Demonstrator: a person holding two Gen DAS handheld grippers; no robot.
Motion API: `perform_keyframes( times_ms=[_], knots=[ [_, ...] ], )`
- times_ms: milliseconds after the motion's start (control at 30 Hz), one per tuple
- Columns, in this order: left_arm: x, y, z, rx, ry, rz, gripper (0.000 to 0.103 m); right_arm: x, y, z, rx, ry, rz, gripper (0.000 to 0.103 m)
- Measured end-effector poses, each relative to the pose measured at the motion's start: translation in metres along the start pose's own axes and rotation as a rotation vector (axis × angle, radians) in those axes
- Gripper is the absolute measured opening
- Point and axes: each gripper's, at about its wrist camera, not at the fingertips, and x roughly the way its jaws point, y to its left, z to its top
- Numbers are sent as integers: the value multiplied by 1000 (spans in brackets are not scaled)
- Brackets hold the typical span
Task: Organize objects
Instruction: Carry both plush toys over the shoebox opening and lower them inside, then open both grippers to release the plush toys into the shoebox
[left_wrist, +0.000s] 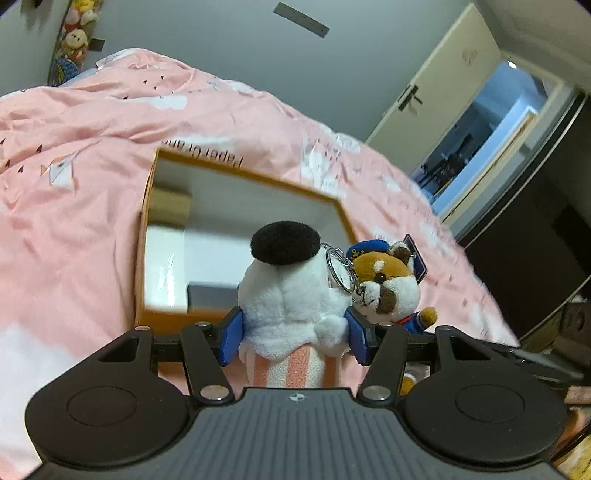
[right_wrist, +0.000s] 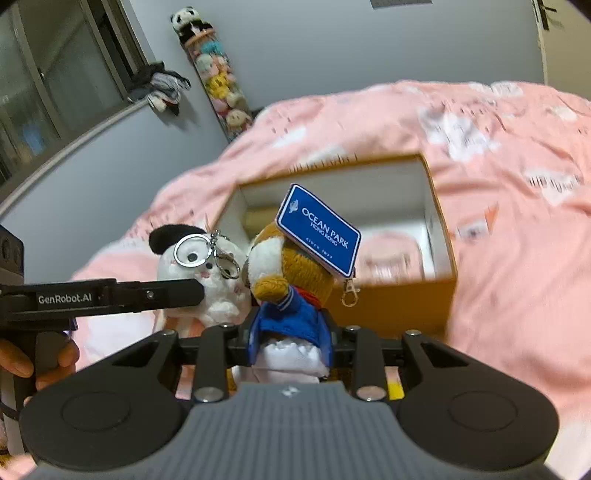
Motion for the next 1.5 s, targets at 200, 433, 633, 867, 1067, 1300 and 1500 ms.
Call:
perform_keyframes(
  times_ms=[200, 433, 633, 867, 1067, 1300, 1500],
  knots=[
    [27, 5, 50, -2, -31, 35, 66, 33, 2, 50, -66, -9, 5, 33],
    [101, 41, 72, -131, 33, 123, 66, 118, -30, 85, 5, 117, 11, 33],
    [144, 61, 77, -153, 75, 184, 65, 175, -52, 93, 48, 202, -9, 33],
    [172, 67, 72, -131, 134, 222, 66, 211, -71, 89, 88, 271, -26, 33],
    [185, 67, 72, -99, 175, 270, 67, 225, -72, 86, 80, 305, -32, 34],
    [188, 67, 71, -88, 169, 272, 71, 229, -63, 86, 27, 327, -68, 40],
    [170, 63, 73, -90, 147, 228, 73, 206, -62, 91, 4, 273, -44, 50]
  ],
)
